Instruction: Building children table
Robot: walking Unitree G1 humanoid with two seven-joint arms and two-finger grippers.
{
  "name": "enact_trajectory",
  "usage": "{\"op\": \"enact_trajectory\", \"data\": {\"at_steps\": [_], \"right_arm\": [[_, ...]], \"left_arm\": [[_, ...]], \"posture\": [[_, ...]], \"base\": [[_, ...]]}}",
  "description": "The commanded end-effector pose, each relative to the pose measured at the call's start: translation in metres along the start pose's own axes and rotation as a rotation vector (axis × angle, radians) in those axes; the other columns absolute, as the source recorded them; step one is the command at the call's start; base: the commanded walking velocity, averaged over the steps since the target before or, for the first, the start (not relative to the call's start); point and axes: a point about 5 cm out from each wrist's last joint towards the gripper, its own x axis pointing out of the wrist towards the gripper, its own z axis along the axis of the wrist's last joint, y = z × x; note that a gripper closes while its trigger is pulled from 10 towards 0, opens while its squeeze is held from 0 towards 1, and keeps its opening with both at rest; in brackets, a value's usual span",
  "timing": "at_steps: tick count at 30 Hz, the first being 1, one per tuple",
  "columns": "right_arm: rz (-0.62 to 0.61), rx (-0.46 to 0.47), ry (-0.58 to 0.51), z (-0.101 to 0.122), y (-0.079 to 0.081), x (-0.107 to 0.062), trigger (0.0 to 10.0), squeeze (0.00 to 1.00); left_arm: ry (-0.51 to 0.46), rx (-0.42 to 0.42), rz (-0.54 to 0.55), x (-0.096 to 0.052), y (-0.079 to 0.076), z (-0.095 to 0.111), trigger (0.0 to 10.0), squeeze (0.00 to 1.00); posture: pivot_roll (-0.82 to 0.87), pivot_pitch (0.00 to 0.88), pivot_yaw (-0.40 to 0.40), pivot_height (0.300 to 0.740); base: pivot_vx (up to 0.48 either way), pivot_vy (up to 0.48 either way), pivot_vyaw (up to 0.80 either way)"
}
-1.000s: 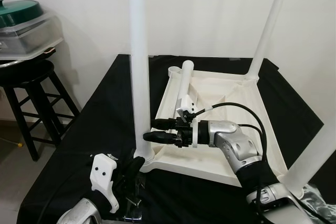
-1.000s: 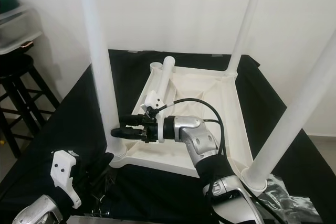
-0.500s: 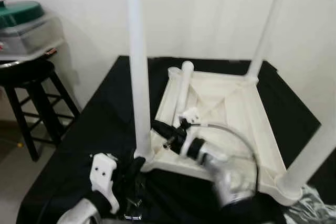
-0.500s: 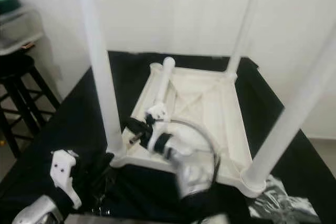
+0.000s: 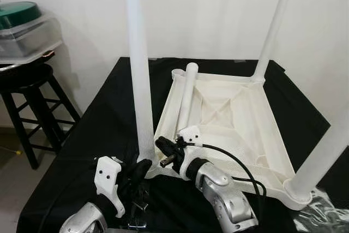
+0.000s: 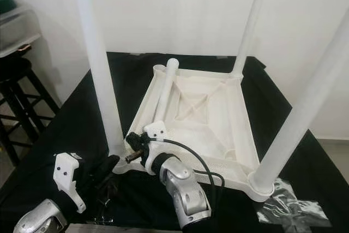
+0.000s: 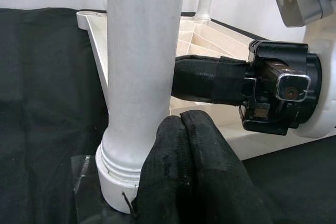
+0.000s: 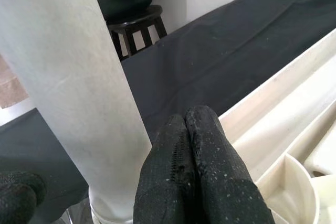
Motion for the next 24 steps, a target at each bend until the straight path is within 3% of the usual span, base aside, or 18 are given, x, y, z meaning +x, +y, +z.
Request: {"op": "enact_trajectory", "data": {"at_steps": [1, 2, 3, 4, 8, 9, 11, 12, 18, 24], "right_arm": [[0.044, 0.001, -0.026, 0.01, 0.001, 0.002, 10.0, 0.35], [0.044, 0.001, -0.026, 0.01, 0.001, 0.002, 10.0, 0.35], [0.109, -0.003, -0.044, 0.018, 0.0, 0.001, 10.0, 1.0], [0.109, -0.003, -0.044, 0.018, 0.0, 0.001, 10.0, 1.0], [0.366, -0.129, -0.091, 0.058, -0.02, -0.004, 10.0, 1.0], [0.44, -0.197, -0.066, 0.065, -0.027, -0.006, 10.0, 0.82], [0.483, -0.241, -0.044, 0.07, -0.031, -0.007, 10.0, 0.82], [0.524, -0.274, -0.02, 0.074, -0.036, -0.007, 10.0, 0.0], [0.662, -0.316, 0.06, 0.08, -0.047, -0.008, 10.0, 0.0], [0.736, -0.315, 0.087, 0.08, -0.045, -0.001, 10.0, 0.0]], "left_arm": [[0.026, -0.01, 0.004, -0.001, 0.001, -0.005, 10.0, 0.0], [0.026, -0.01, 0.004, -0.001, 0.001, -0.005, 10.0, 0.0], [0.028, -0.011, 0.001, 0.0, 0.001, -0.005, 10.0, 0.0], [0.028, -0.011, 0.001, 0.0, 0.001, -0.005, 10.0, 0.0], [0.03, -0.012, -0.001, 0.0, 0.0, -0.006, 10.0, 0.0], [0.029, -0.012, -0.001, 0.0, -0.001, -0.006, 10.0, 0.0], [0.029, -0.012, 0.0, 0.0, -0.001, -0.006, 10.0, 0.0], [0.029, -0.013, 0.0, 0.0, -0.001, -0.006, 10.0, 0.0], [0.031, -0.015, -0.003, 0.0, -0.002, -0.007, 10.0, 0.0], [0.033, -0.015, -0.004, 0.0, -0.002, -0.008, 10.0, 0.0]], "posture": [[0.06, 0.0, -0.017, 0.74], [0.06, 0.0, -0.017, 0.74], [0.06, 0.0, -0.017, 0.74], [0.06, 0.0, -0.017, 0.74], [0.08, 0.0, -0.034, 0.74], [0.08, 0.0, -0.036, 0.74], [0.08, 0.0, -0.038, 0.74], [0.09, 0.0, -0.04, 0.74], [0.1, 0.0, -0.048, 0.74], [0.11, 0.0, -0.048, 0.74]], "base": [[0.0, 0.0, 0.0], [0.0, 0.0, 0.0], [0.0, 0.0, 0.0], [0.0, 0.0, 0.0], [0.0, 0.0, 0.0], [0.0, 0.0, 0.0], [0.0, 0.0, 0.0], [0.0, 0.0, 0.0], [0.0, 0.0, 0.0], [0.0, 0.0, 0.0]]}}
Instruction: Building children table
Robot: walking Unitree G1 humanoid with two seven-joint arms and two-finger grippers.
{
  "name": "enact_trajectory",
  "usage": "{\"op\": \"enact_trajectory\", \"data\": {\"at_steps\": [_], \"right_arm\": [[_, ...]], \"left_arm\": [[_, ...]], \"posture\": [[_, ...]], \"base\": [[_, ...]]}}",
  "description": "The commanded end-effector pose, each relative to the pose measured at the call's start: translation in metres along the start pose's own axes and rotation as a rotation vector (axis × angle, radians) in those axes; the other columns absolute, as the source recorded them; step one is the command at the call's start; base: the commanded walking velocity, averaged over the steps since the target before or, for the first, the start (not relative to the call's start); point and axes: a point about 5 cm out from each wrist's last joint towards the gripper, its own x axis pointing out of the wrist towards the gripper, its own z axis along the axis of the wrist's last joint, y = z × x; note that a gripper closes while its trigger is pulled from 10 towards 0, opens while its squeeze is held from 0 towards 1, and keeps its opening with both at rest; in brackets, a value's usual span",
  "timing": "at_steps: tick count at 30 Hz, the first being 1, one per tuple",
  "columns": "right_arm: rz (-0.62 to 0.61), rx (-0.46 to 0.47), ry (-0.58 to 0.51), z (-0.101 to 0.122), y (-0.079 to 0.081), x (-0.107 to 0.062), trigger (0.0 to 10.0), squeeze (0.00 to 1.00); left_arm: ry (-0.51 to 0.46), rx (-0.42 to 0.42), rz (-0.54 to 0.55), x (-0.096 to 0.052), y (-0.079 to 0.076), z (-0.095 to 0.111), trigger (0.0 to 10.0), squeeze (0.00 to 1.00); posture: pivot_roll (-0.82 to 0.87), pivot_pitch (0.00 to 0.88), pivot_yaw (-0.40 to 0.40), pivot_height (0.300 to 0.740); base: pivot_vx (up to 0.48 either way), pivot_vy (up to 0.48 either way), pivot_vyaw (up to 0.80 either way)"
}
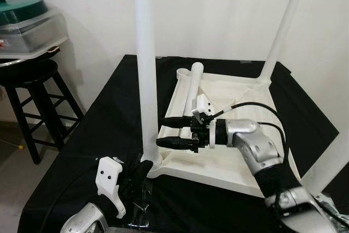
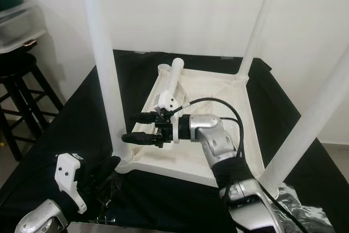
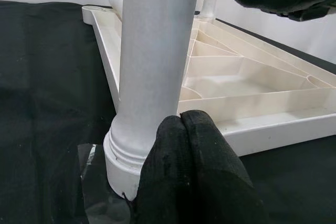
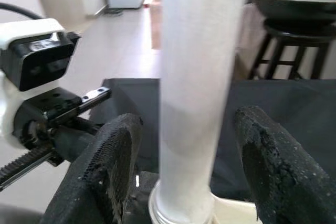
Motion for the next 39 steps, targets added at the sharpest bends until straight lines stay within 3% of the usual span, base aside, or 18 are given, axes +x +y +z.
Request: {"op": "enact_trajectory", "data": {"at_steps": [1, 14, 15, 16, 17, 25, 30, 34, 35, 37, 38, 39], "right_arm": [[0.021, -0.002, -0.004, -0.001, 0.0, 0.005, 10.0, 0.0], [0.009, -0.006, -0.031, 0.0, -0.011, 0.028, 10.0, 0.0], [0.016, -0.001, -0.038, 0.0, -0.011, 0.03, 4.4, 0.0], [0.016, -0.001, -0.038, 0.0, -0.011, 0.03, 4.4, 0.0], [0.036, 0.006, -0.044, -0.001, -0.009, 0.032, 0.0, 0.0], [0.027, 0.01, -0.041, -0.01, -0.006, 0.031, 0.0, 0.0], [-0.154, 0.003, -0.009, -0.027, -0.001, 0.007, 0.0, 0.0], [-0.196, 0.003, 0.004, -0.03, 0.001, 0.004, 0.0, 0.0], [-0.733, 0.159, 0.077, -0.067, 0.043, 0.015, 0.0, 0.0], [-0.733, 0.159, 0.077, -0.067, 0.043, 0.015, 0.0, 0.0], [-0.842, 0.078, 0.147, -0.066, 0.06, 0.012, 0.0, 0.0], [-0.935, 0.094, 0.123, -0.058, 0.061, 0.004, 0.0, 0.0]], "left_arm": [[0.023, -0.005, 0.001, -0.001, -0.001, -0.005, 10.0, 0.0], [0.039, 0.079, 0.013, -0.012, -0.003, -0.003, 10.0, 0.0], [0.049, 0.098, 0.014, -0.014, -0.004, -0.004, 10.0, 0.0], [0.049, 0.098, 0.014, -0.014, -0.004, -0.004, 10.0, 0.0], [0.054, 0.11, 0.021, -0.016, -0.004, -0.005, 10.0, 0.0], [0.053, 0.117, 0.033, -0.015, -0.005, -0.007, 10.0, 0.0], [0.05, 0.115, 0.031, -0.015, -0.004, -0.006, 10.0, 0.0], [0.05, 0.116, 0.031, -0.015, -0.004, -0.006, 10.0, 0.0], [0.05, 0.118, 0.028, -0.018, -0.001, -0.004, 10.0, 0.0], [0.05, 0.118, 0.028, -0.018, -0.001, -0.004, 10.0, 0.0], [0.05, 0.116, 0.026, -0.018, 0.0, -0.003, 10.0, 0.0], [0.054, 0.118, 0.022, -0.019, 0.001, -0.003, 10.0, 0.0]], "posture": [[0.11, 0.0, -0.047, 0.74], [0.12, 0.0, -0.05, 0.74], [0.13, 0.0, -0.054, 0.74], [0.13, 0.0, -0.054, 0.74], [0.13, 0.0, -0.055, 0.74], [0.12, 0.0, -0.056, 0.74], [0.09, 0.0, -0.056, 0.74], [0.09, 0.0, -0.056, 0.74], [0.06, 0.02, -0.057, 0.74], [0.06, 0.02, -0.057, 0.74], [0.06, 0.025, -0.057, 0.74], [0.02, 0.003, -0.03, 0.74]], "base": [[0.0, 0.0, 0.0], [0.0, 0.0, 0.0], [0.0, 0.0, 0.0], [0.0, 0.0, 0.0], [0.0, 0.0, 0.0], [0.0, 0.0, 0.0], [0.0, 0.0, 0.0], [0.0, 0.0, 0.0], [0.0, 0.0, 0.0], [0.0, 0.0, 0.0], [0.0, 0.0, 0.0], [0.0, 0.0, 0.0]]}}
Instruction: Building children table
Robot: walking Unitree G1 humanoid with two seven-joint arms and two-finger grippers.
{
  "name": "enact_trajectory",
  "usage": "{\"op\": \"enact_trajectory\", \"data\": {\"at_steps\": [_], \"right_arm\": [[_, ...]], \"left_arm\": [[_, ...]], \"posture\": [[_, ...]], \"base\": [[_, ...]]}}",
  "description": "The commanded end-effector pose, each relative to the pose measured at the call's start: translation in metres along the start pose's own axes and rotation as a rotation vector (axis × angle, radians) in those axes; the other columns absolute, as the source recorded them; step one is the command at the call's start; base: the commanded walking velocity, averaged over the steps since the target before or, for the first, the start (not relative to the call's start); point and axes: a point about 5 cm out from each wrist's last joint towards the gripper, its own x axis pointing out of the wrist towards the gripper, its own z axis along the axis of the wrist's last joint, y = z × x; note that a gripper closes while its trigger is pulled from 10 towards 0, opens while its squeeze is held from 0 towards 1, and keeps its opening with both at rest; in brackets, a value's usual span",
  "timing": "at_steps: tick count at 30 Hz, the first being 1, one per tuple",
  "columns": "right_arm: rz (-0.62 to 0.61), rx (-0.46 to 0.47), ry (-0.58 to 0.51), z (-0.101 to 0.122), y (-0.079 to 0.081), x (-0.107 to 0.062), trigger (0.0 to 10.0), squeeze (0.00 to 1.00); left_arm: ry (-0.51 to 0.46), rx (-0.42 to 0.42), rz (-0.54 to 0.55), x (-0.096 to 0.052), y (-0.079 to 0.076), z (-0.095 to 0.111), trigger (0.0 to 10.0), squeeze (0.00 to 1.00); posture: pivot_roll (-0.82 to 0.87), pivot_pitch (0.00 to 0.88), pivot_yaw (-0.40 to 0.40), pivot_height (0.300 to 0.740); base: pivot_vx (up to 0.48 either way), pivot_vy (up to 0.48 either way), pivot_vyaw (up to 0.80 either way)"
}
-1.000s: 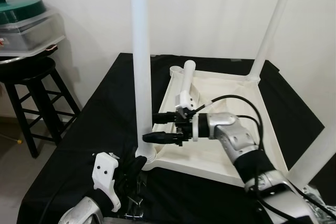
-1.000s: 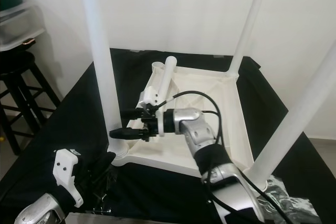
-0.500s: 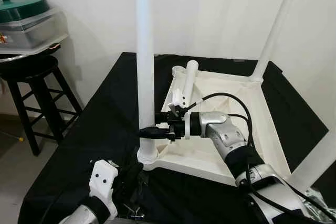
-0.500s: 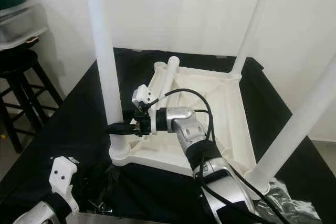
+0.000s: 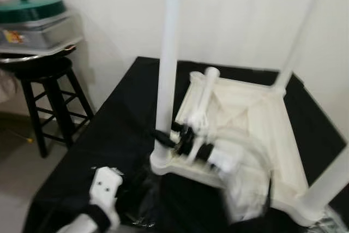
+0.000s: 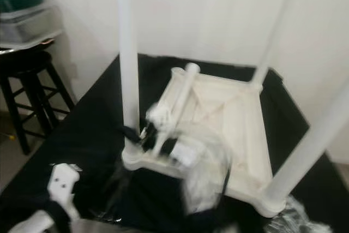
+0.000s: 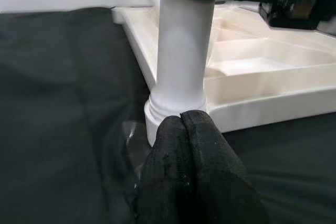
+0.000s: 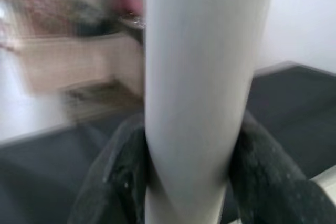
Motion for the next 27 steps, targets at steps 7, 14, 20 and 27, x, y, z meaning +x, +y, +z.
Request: {"op": "enact_trajectory", "data": {"at_steps": [7, 14, 20, 27], "right_arm": [[-0.15, 0.013, 0.183, -0.028, -0.024, -0.02, 0.0, 0.0], [-0.079, 0.048, 0.218, -0.027, -0.017, -0.02, 10.0, 0.67], [-0.079, 0.048, 0.218, -0.027, -0.017, -0.02, 10.0, 0.67], [0.642, -0.088, 0.063, 0.033, -0.057, -0.016, 10.0, 0.0]], "left_arm": [[0.015, -0.003, -0.027, 0.0, 0.002, -0.001, 10.0, 0.0], [0.02, 0.011, -0.015, -0.001, 0.002, -0.001, 10.0, 0.0], [0.02, 0.011, -0.015, -0.001, 0.002, -0.001, 10.0, 0.0], [0.026, 0.001, -0.026, 0.003, 0.002, -0.003, 10.0, 0.0]], "posture": [[0.05, 0.012, -0.052, 0.74], [0.06, 0.01, -0.05, 0.74], [0.06, 0.01, -0.05, 0.74], [0.09, 0.0, -0.053, 0.74]], "base": [[0.0, 0.0, 0.0], [0.0, 0.0, 0.0], [0.0, 0.0, 0.0], [0.0, 0.0, 0.0]]}}
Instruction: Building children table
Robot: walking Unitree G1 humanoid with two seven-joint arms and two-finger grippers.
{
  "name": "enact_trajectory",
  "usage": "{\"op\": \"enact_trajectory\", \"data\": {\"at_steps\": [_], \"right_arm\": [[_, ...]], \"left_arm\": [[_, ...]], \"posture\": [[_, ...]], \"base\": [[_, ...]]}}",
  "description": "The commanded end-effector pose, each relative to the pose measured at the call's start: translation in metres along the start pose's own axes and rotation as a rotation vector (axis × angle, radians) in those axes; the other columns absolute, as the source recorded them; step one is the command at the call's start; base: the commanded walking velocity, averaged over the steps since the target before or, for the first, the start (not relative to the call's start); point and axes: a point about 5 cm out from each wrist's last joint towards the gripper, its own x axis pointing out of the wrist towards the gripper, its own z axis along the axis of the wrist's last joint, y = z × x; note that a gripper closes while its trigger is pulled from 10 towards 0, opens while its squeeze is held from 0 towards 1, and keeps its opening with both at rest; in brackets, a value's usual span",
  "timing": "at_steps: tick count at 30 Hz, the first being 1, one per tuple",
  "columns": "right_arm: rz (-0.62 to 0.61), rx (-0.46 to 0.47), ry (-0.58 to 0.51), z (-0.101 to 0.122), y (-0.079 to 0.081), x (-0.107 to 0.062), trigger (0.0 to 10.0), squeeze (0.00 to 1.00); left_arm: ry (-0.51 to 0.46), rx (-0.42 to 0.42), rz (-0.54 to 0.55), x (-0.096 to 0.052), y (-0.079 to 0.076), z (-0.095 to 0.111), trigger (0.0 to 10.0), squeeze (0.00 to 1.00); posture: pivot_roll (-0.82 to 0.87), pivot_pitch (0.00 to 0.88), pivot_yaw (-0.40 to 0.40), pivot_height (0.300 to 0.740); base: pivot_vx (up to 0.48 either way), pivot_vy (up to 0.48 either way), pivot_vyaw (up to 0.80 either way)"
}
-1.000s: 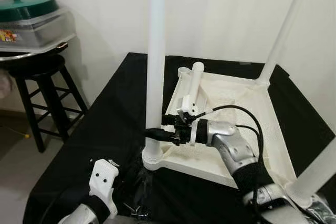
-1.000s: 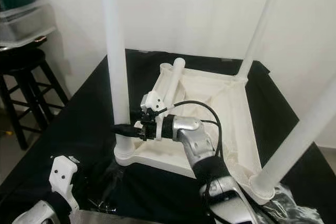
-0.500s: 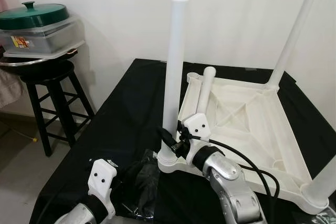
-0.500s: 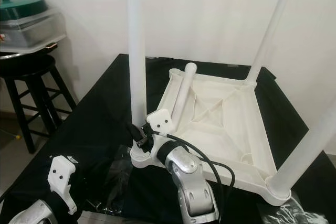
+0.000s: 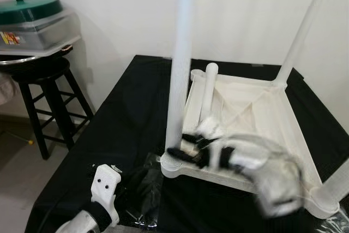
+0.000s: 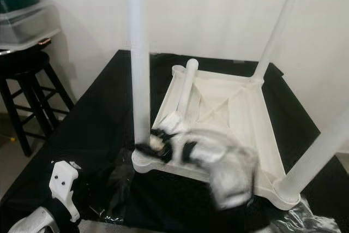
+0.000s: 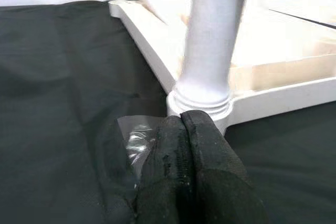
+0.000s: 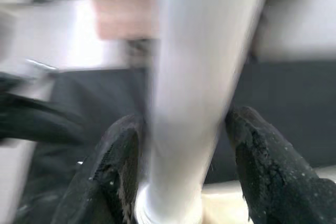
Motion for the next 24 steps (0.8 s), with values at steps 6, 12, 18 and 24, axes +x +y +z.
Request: {"op": "enact_trajectory", "data": {"at_steps": [6, 12, 18, 24], "right_arm": [[0.208, 0.056, 0.0, -0.007, -0.009, 0.014, 10.0, 0.0], [0.258, 0.109, -0.009, -0.002, -0.02, 0.024, 8.7, 0.0], [0.316, 0.118, 0.005, -0.005, -0.023, 0.028, 0.0, 0.0], [0.278, 0.124, 0.007, -0.019, -0.025, 0.023, 0.0, 0.0]], "left_arm": [[0.024, 0.0, -0.015, 0.001, -0.001, -0.004, 10.0, 0.0], [0.026, -0.002, -0.016, 0.0, -0.002, -0.005, 10.0, 0.0], [0.027, -0.003, -0.015, 0.0, -0.002, -0.006, 10.0, 0.0], [0.025, -0.007, -0.015, 0.0, -0.004, -0.006, 10.0, 0.0]], "posture": [[0.1, 0.0, -0.057, 0.74], [0.11, 0.0, -0.073, 0.74], [0.12, 0.0, -0.08, 0.74], [0.1, 0.0, -0.081, 0.74]], "base": [[0.0, 0.0, 0.0], [0.0, 0.0, 0.0], [0.0, 0.0, 0.0], [0.0, 0.0, 0.0]]}}
